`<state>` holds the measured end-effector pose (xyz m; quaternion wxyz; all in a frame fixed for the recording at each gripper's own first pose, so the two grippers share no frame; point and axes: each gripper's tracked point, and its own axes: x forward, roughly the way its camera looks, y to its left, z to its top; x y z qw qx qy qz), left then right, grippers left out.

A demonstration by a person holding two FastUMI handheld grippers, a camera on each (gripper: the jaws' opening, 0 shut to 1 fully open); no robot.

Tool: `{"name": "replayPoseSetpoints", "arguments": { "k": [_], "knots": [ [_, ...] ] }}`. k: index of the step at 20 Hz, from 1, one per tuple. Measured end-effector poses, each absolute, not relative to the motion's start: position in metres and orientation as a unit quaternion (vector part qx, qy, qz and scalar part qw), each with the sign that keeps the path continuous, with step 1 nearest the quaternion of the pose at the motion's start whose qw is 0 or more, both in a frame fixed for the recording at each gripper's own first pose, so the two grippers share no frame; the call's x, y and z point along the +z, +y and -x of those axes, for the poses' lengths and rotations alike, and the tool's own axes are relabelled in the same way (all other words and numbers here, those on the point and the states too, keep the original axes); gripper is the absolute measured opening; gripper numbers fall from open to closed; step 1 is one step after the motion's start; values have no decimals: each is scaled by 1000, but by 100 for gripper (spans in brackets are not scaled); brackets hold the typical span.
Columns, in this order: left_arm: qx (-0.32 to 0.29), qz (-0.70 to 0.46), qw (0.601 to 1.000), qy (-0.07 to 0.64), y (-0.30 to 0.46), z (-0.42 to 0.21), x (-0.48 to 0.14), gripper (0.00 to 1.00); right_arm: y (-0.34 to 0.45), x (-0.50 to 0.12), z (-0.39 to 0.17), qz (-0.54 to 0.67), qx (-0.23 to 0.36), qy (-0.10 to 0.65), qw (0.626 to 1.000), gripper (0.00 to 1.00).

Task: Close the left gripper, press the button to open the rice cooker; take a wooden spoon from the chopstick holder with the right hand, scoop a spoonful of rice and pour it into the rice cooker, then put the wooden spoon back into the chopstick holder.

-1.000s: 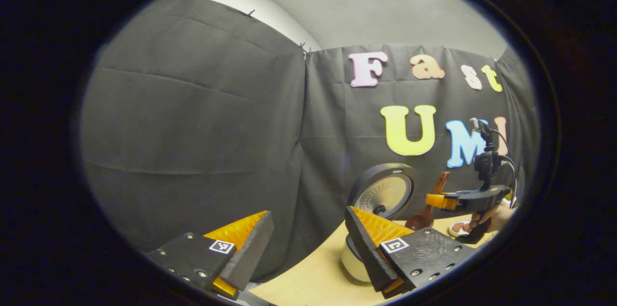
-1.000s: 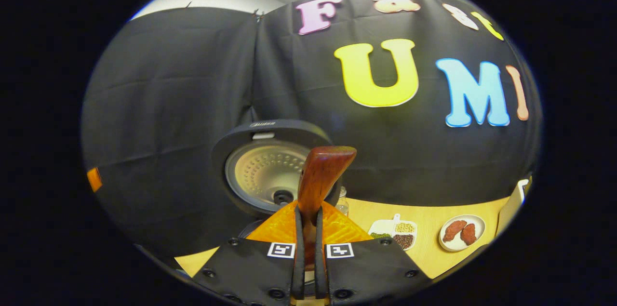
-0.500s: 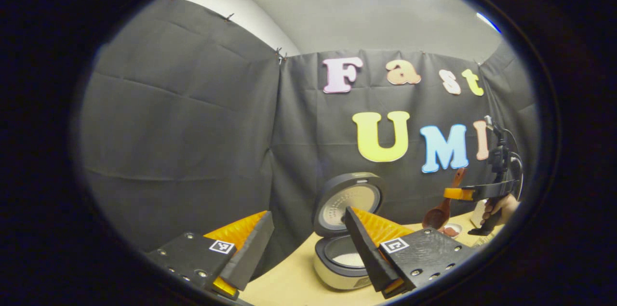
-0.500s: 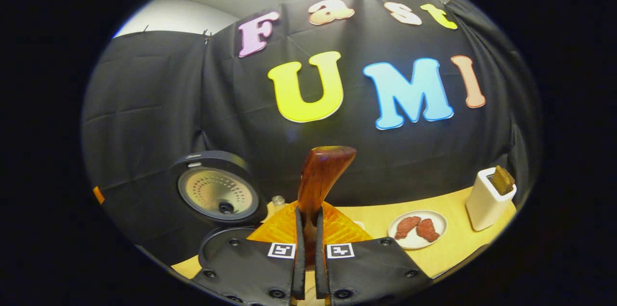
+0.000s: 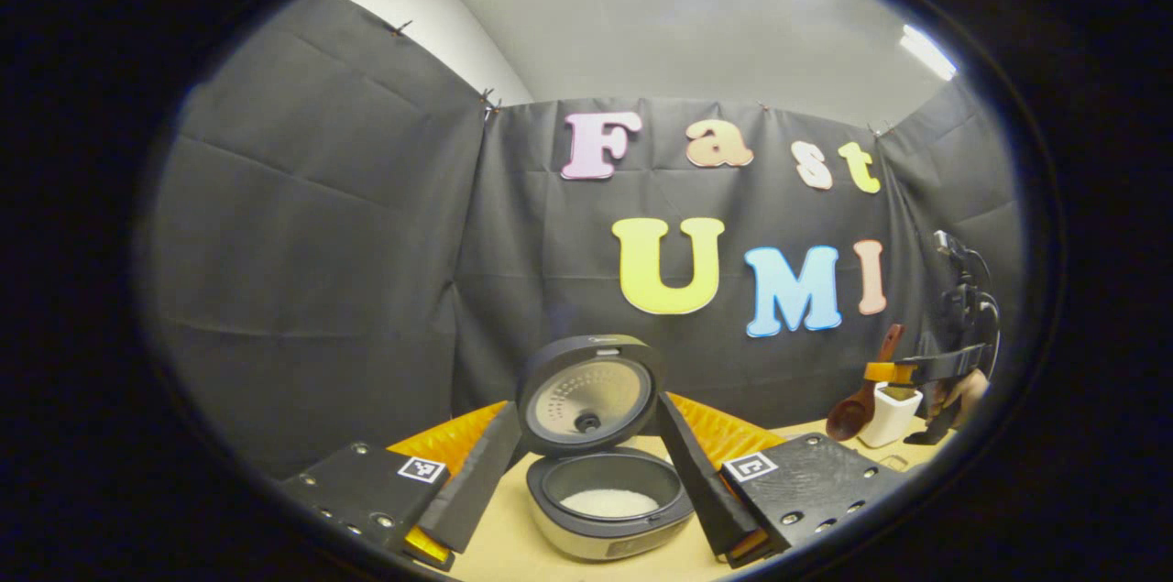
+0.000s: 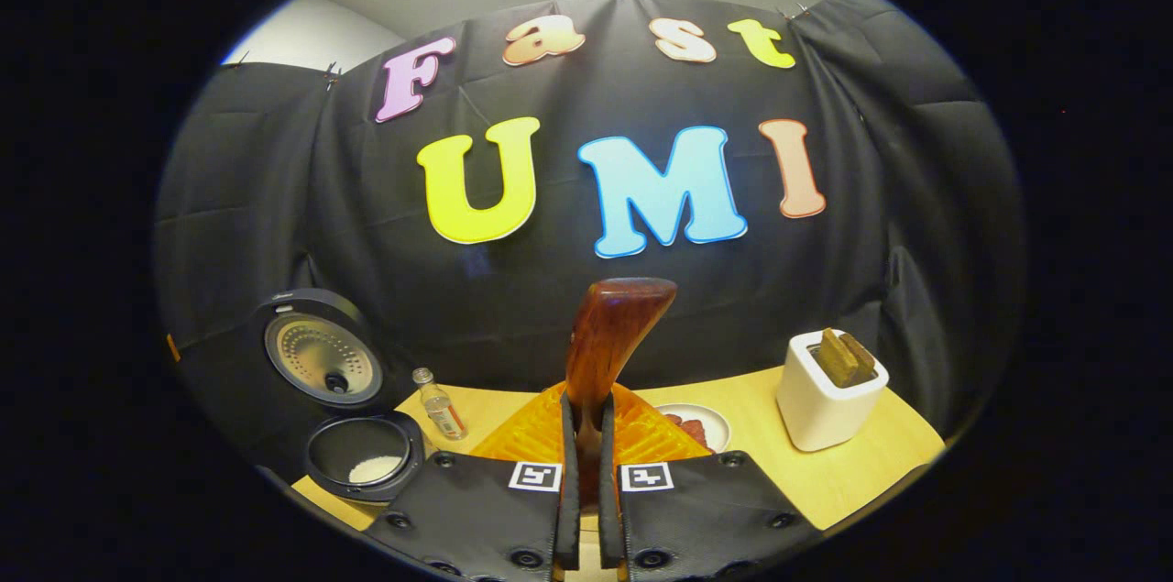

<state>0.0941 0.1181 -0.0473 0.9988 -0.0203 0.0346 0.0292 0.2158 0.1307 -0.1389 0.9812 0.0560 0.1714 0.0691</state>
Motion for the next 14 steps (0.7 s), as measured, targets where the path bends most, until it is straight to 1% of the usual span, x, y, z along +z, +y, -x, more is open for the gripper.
{"name": "replayPoseSetpoints", "arguments": {
  "k": [1, 2, 3, 4, 6, 7, 8, 9, 10, 11, 12, 14],
  "knots": [
    [24, 22, 999, 35, 112, -95, -47, 93, 118, -139, -213, -55, 61, 172, 982, 6],
    [18, 26, 999, 34, 106, -97, -46, 92, 107, -142, -211, -52, 52, 172, 982, 13],
    [13, 29, 999, 34, 101, -99, -45, 92, 96, -144, -208, -49, 44, 175, 982, 13],
    [9, 29, 999, 35, 96, -99, -46, 92, 86, -147, -205, -47, 35, 178, 982, 10],
    [3, 27, 999, 35, 89, -101, -45, 92, 66, -154, -198, -48, 18, 183, 982, 10],
    [1, 26, 999, 36, 86, -102, -44, 92, 56, -157, -196, -49, 11, 188, 981, 6],
    [-1, 27, 999, 37, 83, -102, -45, 93, 49, -162, -191, -48, 6, 192, 980, 6],
    [-3, 29, 999, 38, 80, -103, -45, 92, 41, -166, -187, -45, 0, 196, 980, 10],
    [-5, 30, 999, 40, 78, -103, -47, 93, 33, -171, -184, -42, -5, 200, 979, 10],
    [-5, 31, 999, 41, 76, -102, -46, 93, 26, -175, -181, -40, -10, 204, 978, 6],
    [-6, 31, 999, 42, 73, -103, -46, 92, 19, -182, -178, -41, -13, 210, 977, 10],
    [-7, 32, 999, 43, 70, -102, -46, 92, 8, -196, -172, -45, -20, 224, 973, 10]
  ]
}}
